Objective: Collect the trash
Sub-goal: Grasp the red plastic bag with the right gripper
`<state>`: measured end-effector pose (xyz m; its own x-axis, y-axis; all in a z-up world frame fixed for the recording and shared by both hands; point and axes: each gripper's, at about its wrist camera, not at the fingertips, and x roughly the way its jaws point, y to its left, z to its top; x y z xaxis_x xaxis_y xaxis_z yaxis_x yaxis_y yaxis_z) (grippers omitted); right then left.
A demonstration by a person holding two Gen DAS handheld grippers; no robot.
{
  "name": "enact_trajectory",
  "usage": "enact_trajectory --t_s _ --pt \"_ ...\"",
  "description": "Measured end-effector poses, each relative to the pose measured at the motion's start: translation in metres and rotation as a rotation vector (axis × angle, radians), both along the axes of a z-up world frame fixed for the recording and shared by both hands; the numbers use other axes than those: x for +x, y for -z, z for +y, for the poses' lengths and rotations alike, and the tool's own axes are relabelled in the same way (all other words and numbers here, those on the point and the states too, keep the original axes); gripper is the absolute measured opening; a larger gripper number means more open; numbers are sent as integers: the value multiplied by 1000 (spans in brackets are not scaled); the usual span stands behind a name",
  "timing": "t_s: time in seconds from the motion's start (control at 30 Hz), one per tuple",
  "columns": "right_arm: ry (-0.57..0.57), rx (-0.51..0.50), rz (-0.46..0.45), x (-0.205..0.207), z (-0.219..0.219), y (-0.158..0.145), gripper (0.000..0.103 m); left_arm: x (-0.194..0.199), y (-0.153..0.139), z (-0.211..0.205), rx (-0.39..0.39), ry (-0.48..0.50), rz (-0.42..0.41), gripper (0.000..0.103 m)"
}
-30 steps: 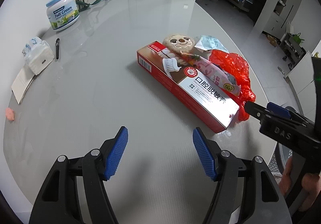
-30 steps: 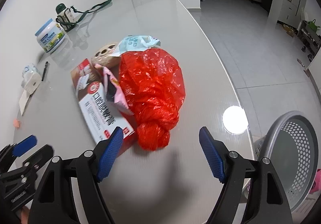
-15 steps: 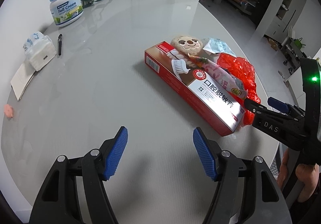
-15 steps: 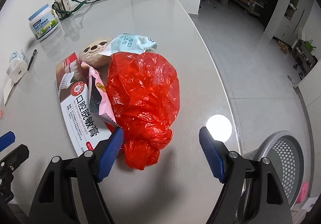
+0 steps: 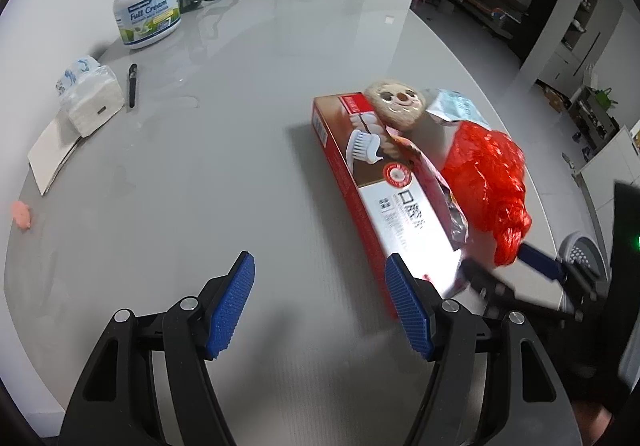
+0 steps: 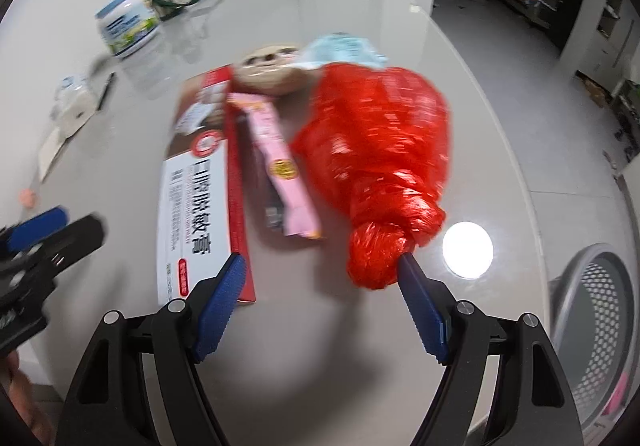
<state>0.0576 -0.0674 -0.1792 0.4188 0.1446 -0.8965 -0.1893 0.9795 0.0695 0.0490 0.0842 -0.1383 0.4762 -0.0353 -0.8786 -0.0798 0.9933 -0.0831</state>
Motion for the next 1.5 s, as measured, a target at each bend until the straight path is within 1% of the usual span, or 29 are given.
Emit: enact_trajectory --t_s 0.13,0.23,0.4,0.5,0.6,0.63,0.7,0.97,1.07,1.13,1.17,1.2,1.3,1.5 --pt "-49 15 12 -10 19 3 74 5 2 5 4 -16 3 68" --pt "-30 41 4 -12 15 -2 74 11 3 3 4 -18 5 69" --pt "41 78 -29 -12 -16 -18 74 24 5 -6 -10 -13 -3 73" --pt "83 89 -52 -1 -35 -28 74 33 7 -13 -20 -10 -2 73" --pt "117 113 -46 17 -50 -29 75 41 8 -19 -23 -4 -3 73" --pt "122 120 -43 22 -54 -29 75 43 8 -20 -22 -2 -4 73" --pt "120 121 -21 35 -56 -24 78 45 9 -22 -21 -1 -3 73" --pt "119 99 47 68 -46 0 78 50 15 -22 -18 -7 16 75" --pt "111 114 61 74 -43 6 77 52 18 -20 -21 -11 25 76" --pt "101 127 63 74 -42 8 64 53 20 -20 -21 -11 31 76" --pt "100 133 70 74 -42 9 53 53 21 -19 -23 -11 34 76" --pt "100 144 77 74 -44 10 45 54 22 -19 -23 -11 36 76" --pt "116 172 65 69 -49 6 38 56 23 -21 -31 -4 40 76" --pt "174 194 29 49 -69 -12 35 64 24 -30 -39 20 39 80"
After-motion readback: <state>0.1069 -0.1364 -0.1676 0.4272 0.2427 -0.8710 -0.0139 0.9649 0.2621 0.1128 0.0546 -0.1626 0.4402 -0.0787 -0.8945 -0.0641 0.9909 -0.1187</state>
